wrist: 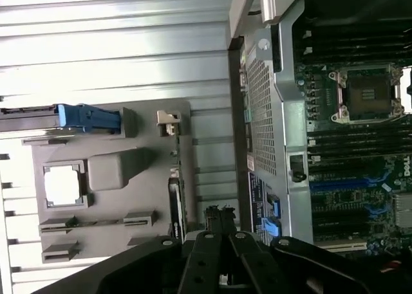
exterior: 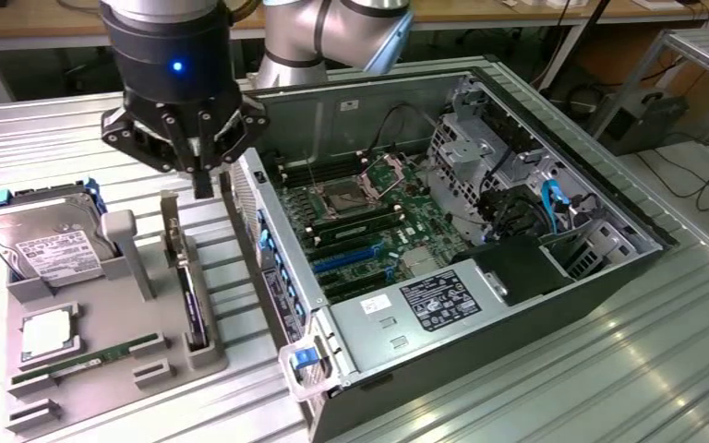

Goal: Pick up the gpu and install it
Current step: 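Reach for the gpu, then pick up the gpu and move the gpu toward the slot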

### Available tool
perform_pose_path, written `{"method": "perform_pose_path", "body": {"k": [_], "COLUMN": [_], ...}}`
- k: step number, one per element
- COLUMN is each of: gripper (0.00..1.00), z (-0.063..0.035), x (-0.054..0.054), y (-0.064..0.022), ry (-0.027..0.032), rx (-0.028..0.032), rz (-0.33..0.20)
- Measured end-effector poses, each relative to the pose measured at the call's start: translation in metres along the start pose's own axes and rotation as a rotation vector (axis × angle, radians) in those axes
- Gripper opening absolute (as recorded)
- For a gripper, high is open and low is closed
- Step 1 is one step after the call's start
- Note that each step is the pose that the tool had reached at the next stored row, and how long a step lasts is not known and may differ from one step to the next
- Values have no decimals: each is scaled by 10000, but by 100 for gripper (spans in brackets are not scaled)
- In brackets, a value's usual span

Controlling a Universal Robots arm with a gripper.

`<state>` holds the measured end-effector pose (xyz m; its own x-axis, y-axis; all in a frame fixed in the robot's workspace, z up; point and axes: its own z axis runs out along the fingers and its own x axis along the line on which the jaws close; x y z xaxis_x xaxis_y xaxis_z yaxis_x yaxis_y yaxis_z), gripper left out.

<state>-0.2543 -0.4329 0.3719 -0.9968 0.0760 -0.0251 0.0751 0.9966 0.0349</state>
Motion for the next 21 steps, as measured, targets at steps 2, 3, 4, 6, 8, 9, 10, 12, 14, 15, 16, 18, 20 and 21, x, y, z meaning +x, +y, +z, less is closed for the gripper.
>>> {"method": "perform_pose_path", "body": {"k": [2, 3, 4, 6, 8, 9, 10, 12, 14, 15, 16, 18, 20, 21], "gripper": [11, 11, 11, 11, 11, 11, 11, 11, 11, 11, 11, 11, 11, 11], "z": [27, 43, 55, 89, 116, 128, 140, 145, 144, 144, 144, 144, 144, 144], "x": [79, 116, 135, 184, 219, 233, 256, 267, 267, 267, 267, 267, 267, 267], "y": [-23, -39, -56, -100, -137, -153, -169, -174, -175, -175, -175, -175, -175, -175], "ry": [1, 4, 10, 31, 48, 56, 70, 85, 96, 107, 109, 114, 120, 123], "rx": [20, 29, 33, 43, 47, 50, 63, 73, 74, 75, 75, 76, 76, 77], "rz": [0, 0, -1, -1, -1, 0, 2, 1, 2, 2, 2, 2, 2, 2]}}
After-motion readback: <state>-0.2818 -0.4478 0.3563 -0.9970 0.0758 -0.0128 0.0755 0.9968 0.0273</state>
